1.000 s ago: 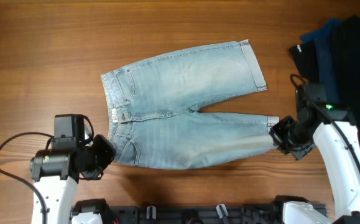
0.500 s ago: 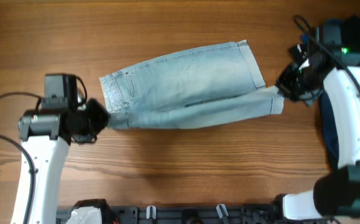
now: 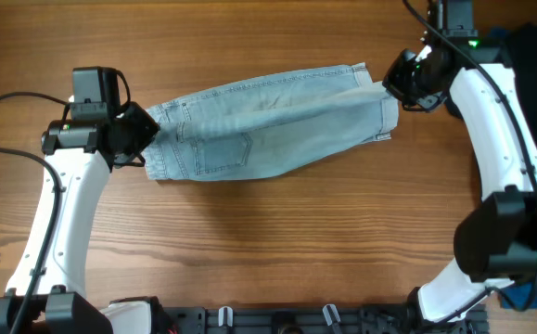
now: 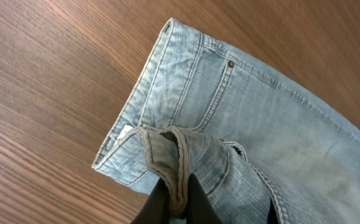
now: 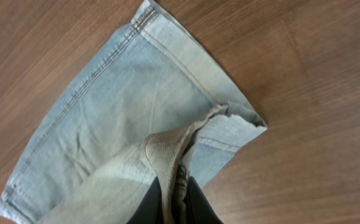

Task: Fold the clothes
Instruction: 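Lift the near edge and fold it over toward the far edge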

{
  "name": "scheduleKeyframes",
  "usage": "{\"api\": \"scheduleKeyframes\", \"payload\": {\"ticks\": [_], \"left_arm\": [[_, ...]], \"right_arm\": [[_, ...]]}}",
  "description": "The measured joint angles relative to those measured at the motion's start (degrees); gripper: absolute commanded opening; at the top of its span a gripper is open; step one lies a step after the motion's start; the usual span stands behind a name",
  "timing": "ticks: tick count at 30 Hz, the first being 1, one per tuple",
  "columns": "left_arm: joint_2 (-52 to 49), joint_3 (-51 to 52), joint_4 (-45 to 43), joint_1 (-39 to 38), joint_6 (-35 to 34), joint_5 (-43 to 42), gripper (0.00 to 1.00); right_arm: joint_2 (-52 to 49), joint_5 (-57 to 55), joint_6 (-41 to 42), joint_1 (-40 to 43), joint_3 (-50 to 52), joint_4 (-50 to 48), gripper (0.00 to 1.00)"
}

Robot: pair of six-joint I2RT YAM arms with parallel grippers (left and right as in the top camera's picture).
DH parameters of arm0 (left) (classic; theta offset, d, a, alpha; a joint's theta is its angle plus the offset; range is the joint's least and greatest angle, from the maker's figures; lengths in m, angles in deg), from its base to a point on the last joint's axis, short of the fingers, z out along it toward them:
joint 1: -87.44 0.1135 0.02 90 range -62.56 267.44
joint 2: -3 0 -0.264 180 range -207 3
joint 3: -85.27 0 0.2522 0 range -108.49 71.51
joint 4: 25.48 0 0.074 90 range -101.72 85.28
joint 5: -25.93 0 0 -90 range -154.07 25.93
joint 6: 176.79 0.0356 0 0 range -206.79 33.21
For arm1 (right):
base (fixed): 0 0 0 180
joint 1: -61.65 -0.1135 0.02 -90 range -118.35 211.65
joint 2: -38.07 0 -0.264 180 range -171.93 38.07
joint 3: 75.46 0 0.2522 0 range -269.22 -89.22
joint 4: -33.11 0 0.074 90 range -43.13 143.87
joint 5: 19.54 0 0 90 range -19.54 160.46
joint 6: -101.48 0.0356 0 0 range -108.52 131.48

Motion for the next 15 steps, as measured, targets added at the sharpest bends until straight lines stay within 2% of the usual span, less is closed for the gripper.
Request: {"api": "scheduleKeyframes", "payload": {"ticks": [7, 13, 14, 15], "left_arm": [[-1.3, 0.0, -4.2, 0.4, 0.0, 1.7, 0.04], [-10.7, -0.1, -12.4, 0.7, 0.0, 3.4, 0.04], [-12.8, -0.1, -14.7, 0.8, 0.0, 3.5, 0.06], [-14.8, -0.1, -16.7, 0.8, 0.0, 3.7, 0.14]], "right_arm": [[-5.0, 0.2, 0.5, -1.3, 0.0, -9.1, 0.04], [-10.8, -0.1, 0.9, -3.6, 0.0, -19.2, 0.05], [-12.1, -0.2, 0.9, -4.1, 0.0, -21.7, 0.08], [-13.2, -0.3, 0.9, -4.4, 0.0, -23.1, 0.13]]}}
